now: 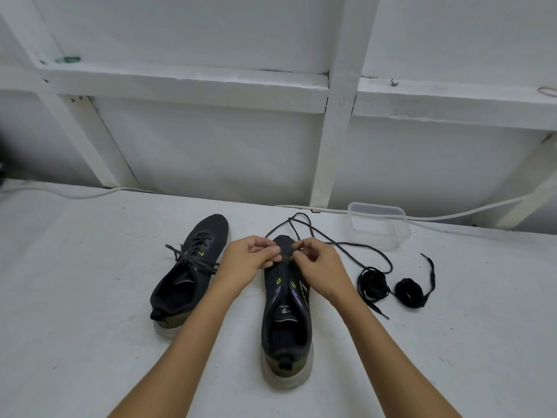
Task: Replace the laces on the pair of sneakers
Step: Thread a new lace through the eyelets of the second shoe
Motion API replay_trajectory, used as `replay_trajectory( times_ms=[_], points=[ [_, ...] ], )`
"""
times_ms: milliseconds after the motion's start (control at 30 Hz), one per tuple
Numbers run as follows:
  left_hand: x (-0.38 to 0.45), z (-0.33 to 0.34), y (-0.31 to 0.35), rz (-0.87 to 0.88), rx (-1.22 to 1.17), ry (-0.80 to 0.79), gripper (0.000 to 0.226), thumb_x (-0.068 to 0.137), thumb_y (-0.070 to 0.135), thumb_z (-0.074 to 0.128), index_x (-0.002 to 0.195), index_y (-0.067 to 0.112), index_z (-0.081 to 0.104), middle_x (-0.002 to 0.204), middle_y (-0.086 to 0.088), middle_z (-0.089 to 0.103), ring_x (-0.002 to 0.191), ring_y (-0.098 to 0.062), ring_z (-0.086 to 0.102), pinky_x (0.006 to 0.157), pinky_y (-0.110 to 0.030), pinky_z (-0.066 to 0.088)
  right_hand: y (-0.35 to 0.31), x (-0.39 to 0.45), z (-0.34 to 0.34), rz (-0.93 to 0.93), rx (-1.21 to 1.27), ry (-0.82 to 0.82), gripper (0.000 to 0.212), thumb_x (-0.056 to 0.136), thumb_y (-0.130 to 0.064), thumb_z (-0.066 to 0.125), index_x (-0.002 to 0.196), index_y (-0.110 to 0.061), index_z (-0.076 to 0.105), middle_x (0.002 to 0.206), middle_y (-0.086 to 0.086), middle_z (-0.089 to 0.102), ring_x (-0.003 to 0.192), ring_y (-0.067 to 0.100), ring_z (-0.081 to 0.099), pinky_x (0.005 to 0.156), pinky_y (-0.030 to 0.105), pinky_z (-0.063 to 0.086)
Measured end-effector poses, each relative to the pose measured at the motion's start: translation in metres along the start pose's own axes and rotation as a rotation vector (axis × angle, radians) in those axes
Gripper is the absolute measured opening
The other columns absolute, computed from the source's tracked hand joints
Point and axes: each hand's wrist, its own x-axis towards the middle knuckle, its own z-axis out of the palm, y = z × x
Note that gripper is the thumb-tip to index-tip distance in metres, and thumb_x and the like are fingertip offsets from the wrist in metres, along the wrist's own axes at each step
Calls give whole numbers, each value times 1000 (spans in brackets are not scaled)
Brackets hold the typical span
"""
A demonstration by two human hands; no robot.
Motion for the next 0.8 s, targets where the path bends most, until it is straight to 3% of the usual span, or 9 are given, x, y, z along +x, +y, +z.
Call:
replay_trajectory(
  times_ms=[100, 200, 300, 367, 500, 600, 700, 800],
  points=[
    [0, -1, 2, 27, 38, -1, 16, 91, 9, 71, 106, 5, 76, 94, -9, 77, 86, -13, 74, 76, -16, 57, -1, 2, -1, -31, -10, -27, 11, 95, -27, 65, 92, -27, 76, 83, -9, 75, 79, 5, 68, 75, 21, 53],
    [2, -1, 5, 81, 196, 13, 17, 93, 22, 71, 108, 23, 79, 101, 5, 74, 91, -7, 69, 78, -19, 56, -5, 6, -3, -44, -41, -59, 15, 96, -25, 66, 100, -28, 80, 90, -13, 76, 86, 0, 68, 78, 16, 52],
    [3, 1, 10, 113, 277, -39, 15, 93, 30, 70, 105, 34, 78, 99, 7, 67, 98, -5, 64, 83, -15, 45, -10, 8, -4, -26, -24, -101, 14, 95, -23, 69, 100, -27, 80, 89, -13, 76, 83, -1, 68, 74, 11, 50],
    [3, 3, 12, 108, 317, -49, 14, 92, 33, 70, 103, 39, 78, 95, 7, 63, 98, -6, 62, 82, -15, 41, -12, 9, -4, -28, -25, -125, 13, 94, -23, 70, 100, -26, 81, 90, -11, 76, 85, 3, 69, 77, 16, 53],
    [2, 6, 15, 88, 352, -58, 16, 93, 33, 70, 107, 36, 77, 95, 6, 60, 98, -9, 62, 78, -11, 39, -14, 7, 0, -34, 8, -170, 15, 94, -22, 71, 104, -27, 81, 96, -12, 72, 90, 4, 68, 79, 17, 51],
    [1, 8, 19, 83, 383, -46, 22, 96, 35, 65, 116, 34, 73, 98, 7, 58, 99, -10, 59, 78, -10, 38, -12, 6, 3, -29, 4, -171, 12, 94, -26, 70, 92, -34, 80, 86, -14, 69, 78, 1, 63, 74, 17, 45],
    [-4, 10, 14, 4, 545, 86, 49, 100, 46, 54, 143, 24, 54, 126, 3, 57, 119, -15, 53, 93, -23, 36, -10, 7, 3, 14, 58, -162, 12, 94, -28, 69, 90, -26, 80, 82, -12, 74, 76, 2, 65, 75, 20, 50],
    [-20, 16, -6, -167, 640, 90, 68, 93, 51, 59, 145, 10, 44, 139, -5, 52, 128, -24, 51, 97, -29, 40, -14, 11, -1, 10, -8, -143, 12, 93, -30, 71, 88, -25, 80, 83, -11, 76, 79, 5, 68, 77, 23, 52]
  ],
)
